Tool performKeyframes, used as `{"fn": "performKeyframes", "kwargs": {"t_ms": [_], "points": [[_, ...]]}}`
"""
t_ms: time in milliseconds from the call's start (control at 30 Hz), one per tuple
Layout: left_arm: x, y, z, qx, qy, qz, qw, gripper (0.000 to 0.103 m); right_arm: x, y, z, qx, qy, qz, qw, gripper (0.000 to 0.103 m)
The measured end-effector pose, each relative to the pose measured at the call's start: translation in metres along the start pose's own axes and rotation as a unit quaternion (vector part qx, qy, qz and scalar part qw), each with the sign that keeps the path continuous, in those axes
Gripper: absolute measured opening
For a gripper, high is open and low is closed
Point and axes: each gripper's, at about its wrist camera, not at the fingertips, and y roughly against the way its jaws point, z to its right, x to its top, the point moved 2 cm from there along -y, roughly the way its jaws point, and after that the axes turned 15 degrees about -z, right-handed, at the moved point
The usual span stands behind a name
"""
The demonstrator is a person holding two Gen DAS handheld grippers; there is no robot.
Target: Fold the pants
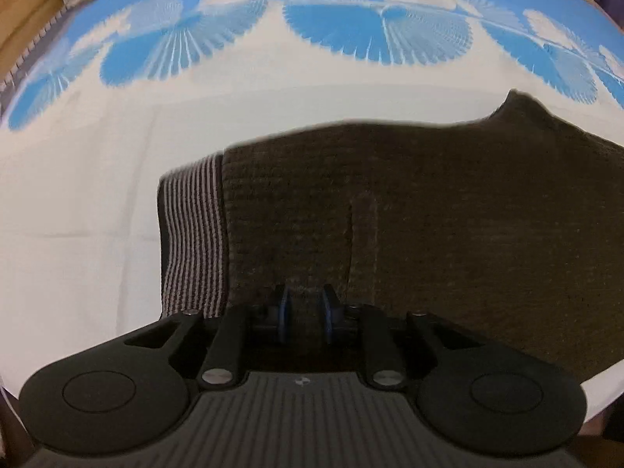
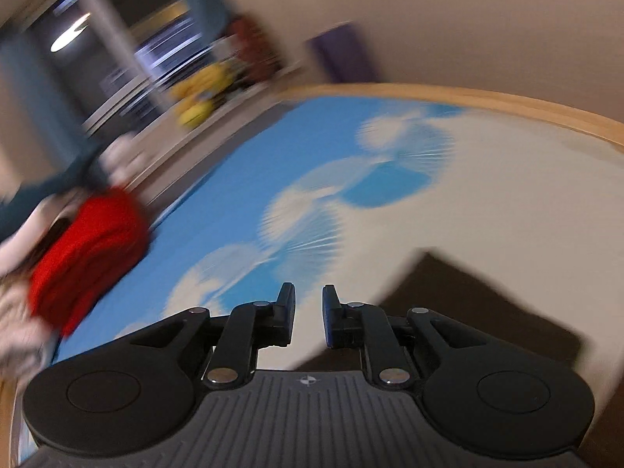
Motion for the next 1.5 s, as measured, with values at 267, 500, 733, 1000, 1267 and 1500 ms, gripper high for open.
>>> {"fn": "performKeyframes", "kwargs": {"t_ms": [267, 500, 733, 1000, 1267, 1500], "points": [[-0.03, 0.07, 0.049, -0.062, -0.029, 0.141, 0.9876, 0.022, -0.035, 0.002, 0.149, -0.055, -0.099, -0.055, 0.992, 0.021], [-0.062, 0.083, 0.1, -0.11, -0.066, 0.173, 0.9765, 0.022, -0.049, -0.031, 0.184, -0.041, -0.217, -0.098, 0.97, 0.039], [-0.052, 0.065, 0.102, -0.106, -0.054, 0.165, 0.979, 0.022, -0.047, -0.061, 0.182, -0.043, -0.263, -0.106, 0.958, 0.039], [-0.052, 0.068, 0.091, -0.102, -0.038, 0.168, 0.9797, 0.022, -0.039, -0.062, 0.157, -0.057, -0.248, -0.072, 0.964, 0.02], [-0.06, 0.075, 0.076, -0.113, -0.016, 0.172, 0.9784, 0.022, -0.032, -0.009, 0.032, -0.105, -0.009, 0.027, 0.994, 0.019], [-0.069, 0.073, 0.052, -0.116, 0.006, 0.169, 0.9787, 0.022, -0.121, 0.027, -0.142, -0.056, 0.271, 0.131, 0.952, 0.018]]}}
